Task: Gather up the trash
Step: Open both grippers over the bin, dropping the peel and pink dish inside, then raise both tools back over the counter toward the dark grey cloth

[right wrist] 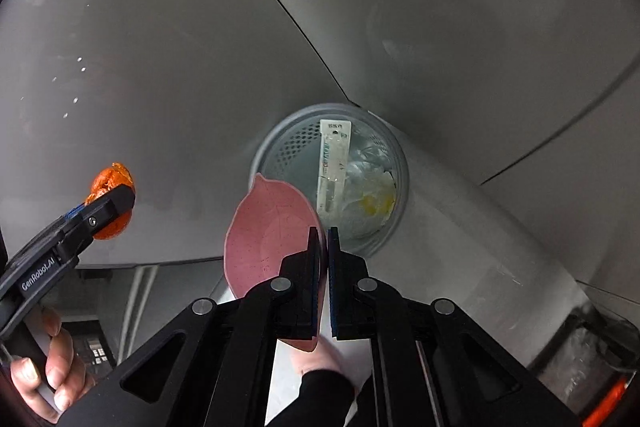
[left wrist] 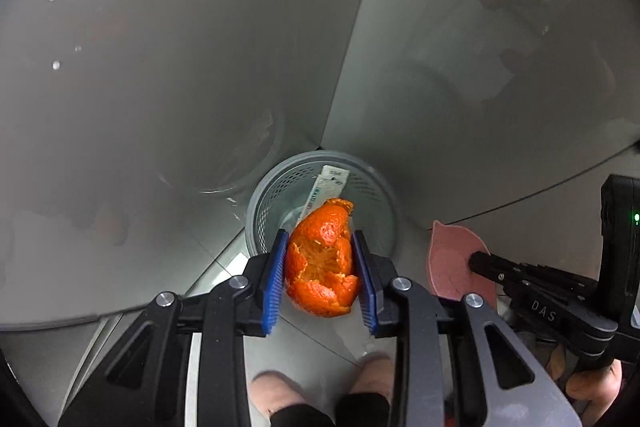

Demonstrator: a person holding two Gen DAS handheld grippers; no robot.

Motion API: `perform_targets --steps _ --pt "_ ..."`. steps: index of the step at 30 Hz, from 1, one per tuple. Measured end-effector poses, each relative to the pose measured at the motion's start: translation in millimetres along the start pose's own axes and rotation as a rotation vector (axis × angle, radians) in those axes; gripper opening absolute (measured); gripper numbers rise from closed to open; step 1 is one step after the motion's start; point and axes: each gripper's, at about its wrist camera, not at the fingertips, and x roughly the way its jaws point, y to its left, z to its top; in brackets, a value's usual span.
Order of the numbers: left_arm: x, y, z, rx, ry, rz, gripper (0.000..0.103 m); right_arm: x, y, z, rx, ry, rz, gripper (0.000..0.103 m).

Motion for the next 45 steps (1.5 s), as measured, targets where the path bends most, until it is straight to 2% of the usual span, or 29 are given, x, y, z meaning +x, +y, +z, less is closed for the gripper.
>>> perform_targets --steps 5,10,13,14,15,17,29,33,37,41,45 --pt "44 15 -7 0.000 0.023 0.005 0.033 46 -9 11 0.033 0.003 -0.002 0.004" --pt "59 19 -10 0.012 0.035 0.013 0.034 65 -4 19 0.030 0.015 -0.013 0.005" --pt "58 21 -4 0.013 0.034 0.008 0.042 67 -2 23 0.028 0.023 -0.011 0.009" --pt "57 21 -3 0.011 0.030 0.008 0.050 66 -3 23 0.033 0.019 -0.006 0.013" --pt "54 22 -3 0.008 0.022 0.009 0.057 64 -2 24 0.038 0.008 -0.009 0.021" --pt "47 22 -1 0.005 0.012 0.008 0.058 59 -2 25 0.037 -0.009 -0.022 0.024" --pt "36 13 -7 0.019 0.020 0.019 0.058 44 -7 7 0.065 0.012 -0.015 0.024" --pt "17 6 -4 0.030 0.020 0.024 0.058 24 -5 0 0.079 0.020 -0.012 0.024" --pt "-22 -6 -2 0.051 0.030 0.019 0.058 -18 -3 -10 0.109 0.037 -0.002 0.024" --pt "-86 -21 -1 0.070 0.035 0.016 0.058 -87 5 -21 0.122 0.041 0.011 0.025" --pt "-158 -37 5 0.047 0.034 0.002 0.059 -159 17 -30 0.110 0.039 0.041 0.028"
